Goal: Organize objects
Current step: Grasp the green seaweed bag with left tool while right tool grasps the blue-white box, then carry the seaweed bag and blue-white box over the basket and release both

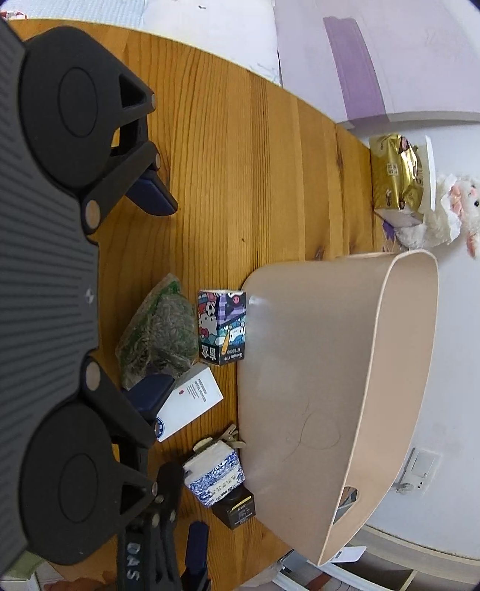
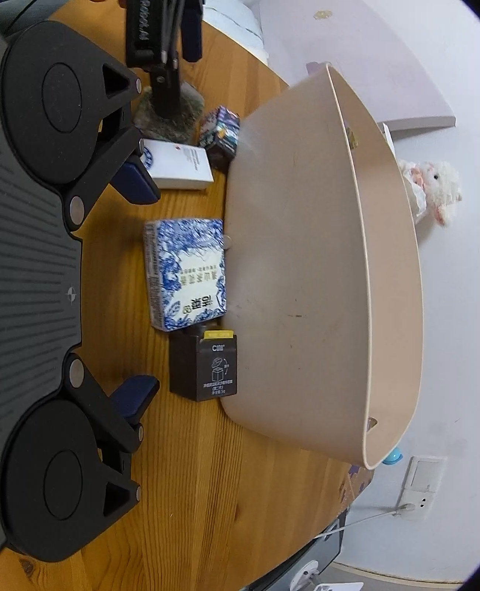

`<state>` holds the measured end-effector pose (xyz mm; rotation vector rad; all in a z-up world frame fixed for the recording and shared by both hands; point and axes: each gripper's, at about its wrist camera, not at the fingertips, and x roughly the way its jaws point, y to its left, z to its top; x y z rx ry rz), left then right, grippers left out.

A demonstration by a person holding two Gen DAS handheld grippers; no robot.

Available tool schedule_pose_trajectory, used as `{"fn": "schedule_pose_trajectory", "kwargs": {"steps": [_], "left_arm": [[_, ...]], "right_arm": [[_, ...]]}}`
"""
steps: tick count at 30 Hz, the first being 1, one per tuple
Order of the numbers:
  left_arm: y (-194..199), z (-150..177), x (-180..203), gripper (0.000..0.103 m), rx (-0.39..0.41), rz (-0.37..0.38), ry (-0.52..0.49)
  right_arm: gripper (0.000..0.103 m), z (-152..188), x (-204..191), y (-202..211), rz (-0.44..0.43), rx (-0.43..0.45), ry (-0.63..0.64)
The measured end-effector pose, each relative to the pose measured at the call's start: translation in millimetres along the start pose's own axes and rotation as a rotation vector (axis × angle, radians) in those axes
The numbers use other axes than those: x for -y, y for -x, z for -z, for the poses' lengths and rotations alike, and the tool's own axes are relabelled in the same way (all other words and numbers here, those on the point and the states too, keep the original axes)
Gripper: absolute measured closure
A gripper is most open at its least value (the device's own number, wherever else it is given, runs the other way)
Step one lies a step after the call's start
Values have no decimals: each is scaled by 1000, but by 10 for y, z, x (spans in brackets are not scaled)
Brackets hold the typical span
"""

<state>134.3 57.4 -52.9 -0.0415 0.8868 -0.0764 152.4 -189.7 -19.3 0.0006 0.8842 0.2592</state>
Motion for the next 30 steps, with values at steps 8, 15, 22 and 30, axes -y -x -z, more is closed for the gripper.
{"fn": "schedule_pose_trajectory", "kwargs": {"steps": [8,15,22,30], "left_arm": [[-115,-36,25,37,-7,45,-11],[-107,-6,89,49,15,70,-46],[-35,2,56,65,20,78,-22],[105,71,50,72,30,68,-15]], "right_arm": [[17,-38,5,-126,-7,22,-21],[41,-30,-69,-119,4,36,8],[42,17,-54,-64,-10,27,9],[42,107,-59,149,-11,48,13]]}}
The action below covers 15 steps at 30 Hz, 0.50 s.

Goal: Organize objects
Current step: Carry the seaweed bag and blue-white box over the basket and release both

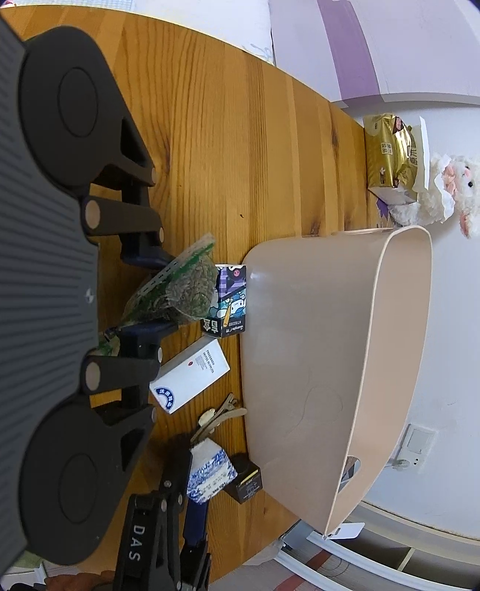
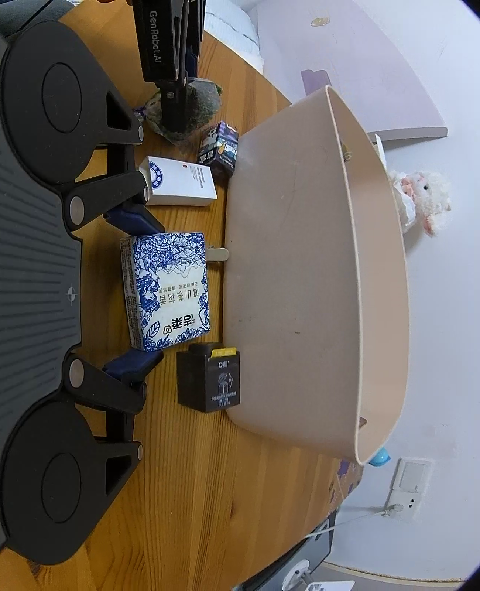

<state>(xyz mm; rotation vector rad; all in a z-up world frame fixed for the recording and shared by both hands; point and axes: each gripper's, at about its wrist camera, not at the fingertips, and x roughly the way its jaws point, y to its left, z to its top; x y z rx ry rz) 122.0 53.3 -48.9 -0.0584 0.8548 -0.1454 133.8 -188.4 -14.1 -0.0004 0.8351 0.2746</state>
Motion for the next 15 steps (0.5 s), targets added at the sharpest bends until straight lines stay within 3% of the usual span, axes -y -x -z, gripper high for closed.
{"fn": "schedule_pose_trajectory", "kwargs": {"steps": [15], "left_arm": [[620,3,49,75,128,-44,6]], "right_arm": [[42,17,43,682,20,139,26]]}}
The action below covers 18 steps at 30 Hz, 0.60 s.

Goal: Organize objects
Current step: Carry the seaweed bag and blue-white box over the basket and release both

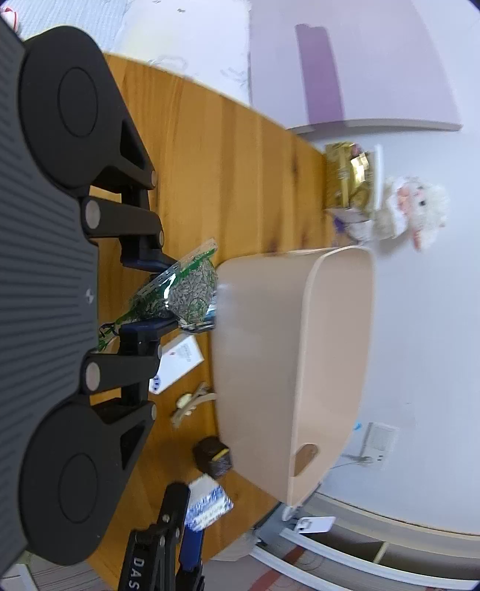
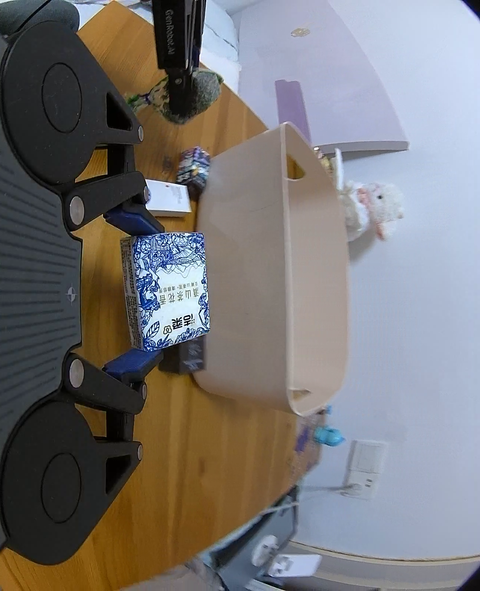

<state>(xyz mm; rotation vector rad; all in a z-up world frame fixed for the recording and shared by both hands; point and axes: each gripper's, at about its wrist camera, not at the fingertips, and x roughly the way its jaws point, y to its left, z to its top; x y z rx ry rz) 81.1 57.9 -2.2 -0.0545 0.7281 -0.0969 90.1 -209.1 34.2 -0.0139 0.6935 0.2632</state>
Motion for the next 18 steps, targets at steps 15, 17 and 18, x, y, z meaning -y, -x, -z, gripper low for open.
{"fn": "schedule_pose_trajectory", "kwargs": {"steps": [15,17,18], "left_arm": [[344,-683,223,75,185,-21,-52],[291,-776,274,75,193,-21,-62],[246,-823,302,75,196,-20,-70]], "right_arm": [[42,-534,209,318,67,199,46],[42,-633,221,267,72,216,53],[42,-668,221,248,75,223,55]]}}
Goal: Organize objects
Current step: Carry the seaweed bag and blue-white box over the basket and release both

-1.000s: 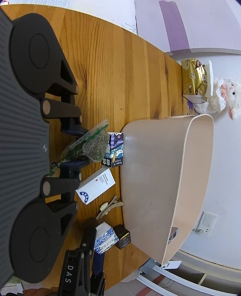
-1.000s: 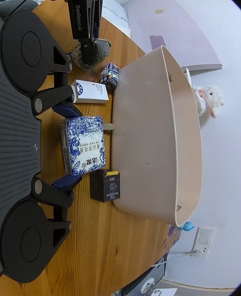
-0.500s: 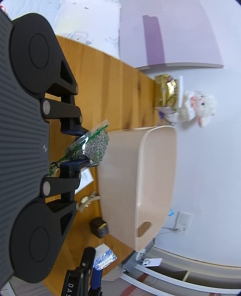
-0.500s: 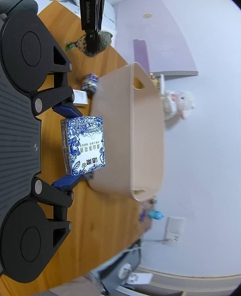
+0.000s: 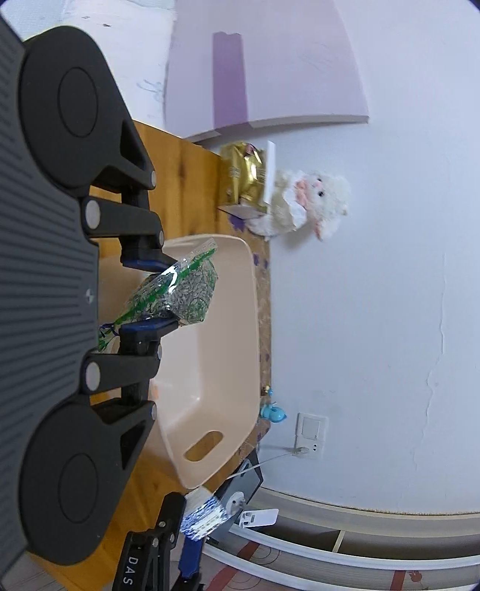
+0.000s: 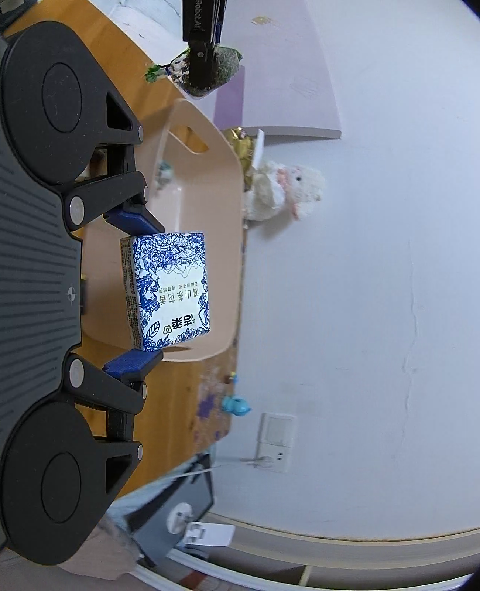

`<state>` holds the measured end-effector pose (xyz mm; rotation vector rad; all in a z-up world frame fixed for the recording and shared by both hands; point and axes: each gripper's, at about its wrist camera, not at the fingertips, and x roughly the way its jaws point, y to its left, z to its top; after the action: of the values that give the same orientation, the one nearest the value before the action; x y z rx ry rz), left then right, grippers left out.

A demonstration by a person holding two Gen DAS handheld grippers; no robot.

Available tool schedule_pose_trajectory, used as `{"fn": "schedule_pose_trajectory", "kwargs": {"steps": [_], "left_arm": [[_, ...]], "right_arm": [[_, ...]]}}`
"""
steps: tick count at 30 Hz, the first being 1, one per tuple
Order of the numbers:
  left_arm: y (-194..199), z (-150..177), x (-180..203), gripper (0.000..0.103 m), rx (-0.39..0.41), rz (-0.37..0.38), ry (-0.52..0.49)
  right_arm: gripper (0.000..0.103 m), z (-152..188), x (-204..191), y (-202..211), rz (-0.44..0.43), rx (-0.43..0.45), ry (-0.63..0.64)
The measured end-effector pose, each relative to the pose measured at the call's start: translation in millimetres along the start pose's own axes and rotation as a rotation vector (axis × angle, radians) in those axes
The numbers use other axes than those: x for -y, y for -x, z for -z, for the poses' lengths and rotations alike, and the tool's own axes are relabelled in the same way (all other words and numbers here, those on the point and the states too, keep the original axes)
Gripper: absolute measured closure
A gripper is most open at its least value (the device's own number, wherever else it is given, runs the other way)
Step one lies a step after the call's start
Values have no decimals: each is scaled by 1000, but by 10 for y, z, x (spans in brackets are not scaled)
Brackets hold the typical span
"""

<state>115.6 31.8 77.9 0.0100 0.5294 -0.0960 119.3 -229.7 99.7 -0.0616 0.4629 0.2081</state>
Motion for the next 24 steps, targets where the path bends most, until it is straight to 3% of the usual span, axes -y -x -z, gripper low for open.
{"fn": "schedule_pose_trajectory", "kwargs": {"steps": [10,18,24], "left_arm": [[-810,-230,214,75,-54,-22,-43],[-1454,-194,342,75,-167,-32,-89],[-1683,-50,325,74,-262,-37,-89]], "right_arm": [[42,-286,68,-563,31,12,6],[42,-263,121,-1091,58,-95,23],[41,-163,61,-1332,55,-185,59]]}}
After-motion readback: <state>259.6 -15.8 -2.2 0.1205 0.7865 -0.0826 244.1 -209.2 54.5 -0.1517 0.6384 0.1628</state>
